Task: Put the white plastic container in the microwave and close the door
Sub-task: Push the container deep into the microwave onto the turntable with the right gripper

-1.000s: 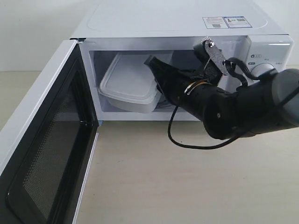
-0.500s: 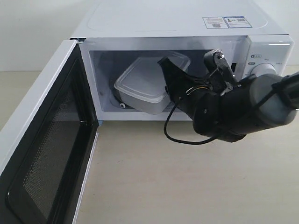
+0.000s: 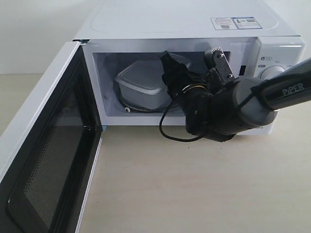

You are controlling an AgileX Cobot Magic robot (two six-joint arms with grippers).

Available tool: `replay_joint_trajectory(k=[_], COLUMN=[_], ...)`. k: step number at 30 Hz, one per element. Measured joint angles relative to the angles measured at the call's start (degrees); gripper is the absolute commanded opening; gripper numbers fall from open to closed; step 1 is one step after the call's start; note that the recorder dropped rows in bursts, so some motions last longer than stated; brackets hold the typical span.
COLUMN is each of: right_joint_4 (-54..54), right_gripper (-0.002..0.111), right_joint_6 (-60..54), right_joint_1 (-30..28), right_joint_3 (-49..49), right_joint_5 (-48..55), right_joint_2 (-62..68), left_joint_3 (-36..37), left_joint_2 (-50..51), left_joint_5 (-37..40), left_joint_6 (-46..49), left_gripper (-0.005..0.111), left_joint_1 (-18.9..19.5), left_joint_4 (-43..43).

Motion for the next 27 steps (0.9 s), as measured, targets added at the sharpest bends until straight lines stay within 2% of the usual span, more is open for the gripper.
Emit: replay_joint_trajectory(k=[3,6,10,15,20,27], right_joint_4=[-0.5,-2.31,-7.95,-20.41,-23.53,-22.26], right_gripper=[0.022,0.0,0.0,0.0,0.0,0.0], right_joint_6=[0.0,-1.7,-10.3,-26.15,-39.07,-42.19], right_joint_1=[0.0,0.0,0.0,0.0,0.09,-0.38], right_joint_3=[0.0,0.73,3.5,4.78,4.78,4.64], right_joint_5=[0.22,3.04,9.86,15.89,15.39,9.62], right_joint_2=[0.0,-1.07,-4.56,-6.6,-6.08,-1.69], left_joint_3=[0.0,0.0,0.0,0.0,0.0,0.0], left_joint_2=[0.0,0.0,0.0,0.0,0.0,0.0], left_joint_5=[0.0,0.0,0.0,0.0,0.0,0.0], left_joint_6=[0.0,0.0,0.0,0.0,0.0,0.0], left_gripper=[0.004,0.004,0.004,0.004,0.004,0.004], left_joint_1=[0.0,0.0,0.0,0.0,0.0,0.0], left_joint_4=[0.0,0.0,0.0,0.0,0.0,0.0])
